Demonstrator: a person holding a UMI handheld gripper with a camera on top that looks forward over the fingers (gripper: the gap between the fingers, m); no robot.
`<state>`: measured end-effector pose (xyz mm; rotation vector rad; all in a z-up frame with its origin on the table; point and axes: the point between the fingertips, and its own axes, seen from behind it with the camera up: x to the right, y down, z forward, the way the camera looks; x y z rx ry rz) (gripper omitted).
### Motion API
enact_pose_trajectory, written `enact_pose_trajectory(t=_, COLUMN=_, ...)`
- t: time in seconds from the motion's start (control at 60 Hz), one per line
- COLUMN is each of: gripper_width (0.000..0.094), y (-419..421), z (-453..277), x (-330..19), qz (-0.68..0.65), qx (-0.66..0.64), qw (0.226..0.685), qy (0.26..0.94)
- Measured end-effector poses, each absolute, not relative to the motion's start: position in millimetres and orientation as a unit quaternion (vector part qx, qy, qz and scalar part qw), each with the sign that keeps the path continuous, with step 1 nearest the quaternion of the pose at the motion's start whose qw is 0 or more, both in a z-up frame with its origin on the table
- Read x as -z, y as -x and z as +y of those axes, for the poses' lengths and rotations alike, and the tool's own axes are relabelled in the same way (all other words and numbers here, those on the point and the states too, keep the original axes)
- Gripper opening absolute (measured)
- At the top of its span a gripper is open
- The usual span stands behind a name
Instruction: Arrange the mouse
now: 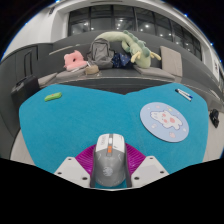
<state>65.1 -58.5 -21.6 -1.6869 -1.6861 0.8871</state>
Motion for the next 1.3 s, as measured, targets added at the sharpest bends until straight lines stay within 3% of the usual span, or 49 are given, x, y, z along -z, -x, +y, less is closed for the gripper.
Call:
enact_pose_trajectory(t=0.117, gripper_width=0.0358, y=-69.6, z=-48.7, x=-6.3, qz=-0.625, qx=-0.347, qw=0.301, qy=0.631)
enact_pose_trajectory(t=0.267, gripper_width=0.0356, y=-53.5, z=-23.1, x=-94.3, qz=-0.604, qx=-0.398, qw=0.319, qy=0.612)
enact_pose_trajectory(t=0.383, gripper_width=0.0357, y=-11.3, z=33.6, x=-143.8, qz=-0.577, qx=-0.408, qw=0.365, qy=0.607)
enact_pose_trajectory(t=0.45, gripper_width=0.0357, y=12.0, z=71.3, x=-139.7, qz=-0.563, qx=-0.394, qw=0.382, qy=0.618)
enact_pose_trajectory(t=0.517, gripper_width=0.0358, y=27.1, z=102.5, x=-111.8, qz=-0.563, qx=-0.375, qw=0.368, qy=0.638)
enact_pose_trajectory(t=0.717, gripper_width=0.0367, y=47.8, z=137.7, x=10.6, qz=-0.604, qx=-0.332, qw=0.304, qy=0.658)
enact_pose_trajectory(t=0.767, gripper_width=0.0383, y=47.3, z=140.0, x=27.3, qz=-0.61, qx=-0.328, qw=0.301, qy=0.656)
enact_pose_trajectory(t=0.85, gripper_width=0.0437, y=49.1, z=138.7, x=20.1, qz=-0.603, qx=-0.345, qw=0.306, qy=0.651)
enact_pose_trajectory(t=0.917, gripper_width=0.0628, y=46.8, z=134.9, x=20.7, qz=-0.603, qx=-0.348, qw=0.296, qy=0.653)
enact_pose_trajectory(t=0.983, gripper_width=0.0877, y=42.1, z=133.3, x=15.0, qz=-0.607, qx=-0.34, qw=0.297, qy=0.655)
enact_pose_trajectory(t=1.017, gripper_width=0.0838, y=37.0, z=140.2, x=9.7, qz=-0.607, qx=-0.325, qw=0.307, qy=0.657)
enact_pose_trajectory(t=1.3, gripper_width=0.0853, y=-106.6, z=113.7, x=-130.0, qz=-0.608, qx=-0.337, qw=0.341, qy=0.633)
